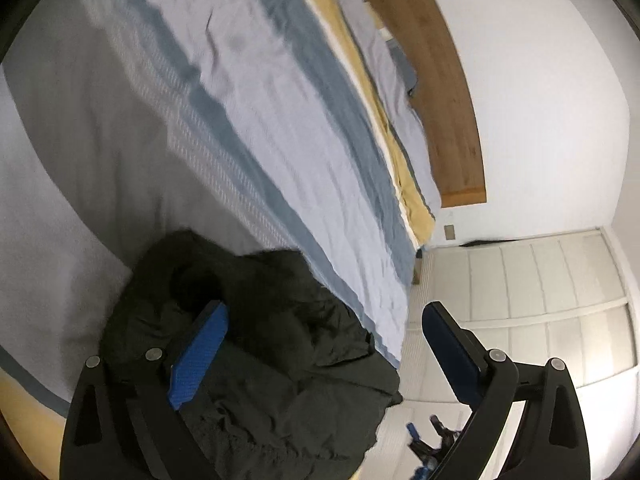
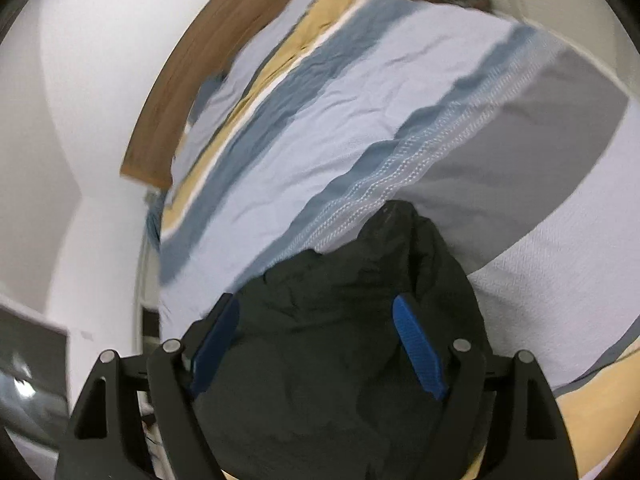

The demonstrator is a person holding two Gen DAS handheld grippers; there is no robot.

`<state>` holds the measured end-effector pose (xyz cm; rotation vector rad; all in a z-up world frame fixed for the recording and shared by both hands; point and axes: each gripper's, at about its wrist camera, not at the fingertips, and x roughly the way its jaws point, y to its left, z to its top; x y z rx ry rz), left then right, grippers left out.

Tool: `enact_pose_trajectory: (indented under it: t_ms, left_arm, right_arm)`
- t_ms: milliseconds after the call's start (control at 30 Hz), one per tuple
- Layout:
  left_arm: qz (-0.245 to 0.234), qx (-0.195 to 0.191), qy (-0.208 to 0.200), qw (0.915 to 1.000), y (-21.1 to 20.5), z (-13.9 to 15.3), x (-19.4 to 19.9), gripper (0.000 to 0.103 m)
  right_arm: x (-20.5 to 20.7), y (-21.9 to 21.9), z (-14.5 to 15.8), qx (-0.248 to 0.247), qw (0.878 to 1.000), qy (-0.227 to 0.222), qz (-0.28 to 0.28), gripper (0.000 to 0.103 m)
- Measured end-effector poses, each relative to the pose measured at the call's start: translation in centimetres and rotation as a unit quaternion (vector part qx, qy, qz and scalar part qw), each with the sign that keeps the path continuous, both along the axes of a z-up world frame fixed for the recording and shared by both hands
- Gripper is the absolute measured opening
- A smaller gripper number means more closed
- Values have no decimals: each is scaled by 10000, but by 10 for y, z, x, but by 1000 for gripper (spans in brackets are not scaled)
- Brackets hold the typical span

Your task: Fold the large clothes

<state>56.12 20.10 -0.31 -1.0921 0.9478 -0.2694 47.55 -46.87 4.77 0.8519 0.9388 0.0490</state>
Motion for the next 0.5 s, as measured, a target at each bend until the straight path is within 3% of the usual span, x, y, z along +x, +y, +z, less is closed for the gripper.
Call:
enact_pose_trajectory:
  t_ms: [133, 300, 500]
  left_arm:
    - [-317, 895, -271, 9951, -17, 25, -10, 97]
    - [-897, 2130, -397, 9721, -79, 13, -31, 97]
    - [-1641, 2693, -444, 9479, -166, -29, -24, 95]
  right_arm:
    - [-5, 40, 9, -651, 9960, -111, 608, 79]
    - [-7, 106, 5, -1405, 9815, -228, 1284, 79]
    - [-2, 181, -10, -1985, 9626, -443, 1791, 79]
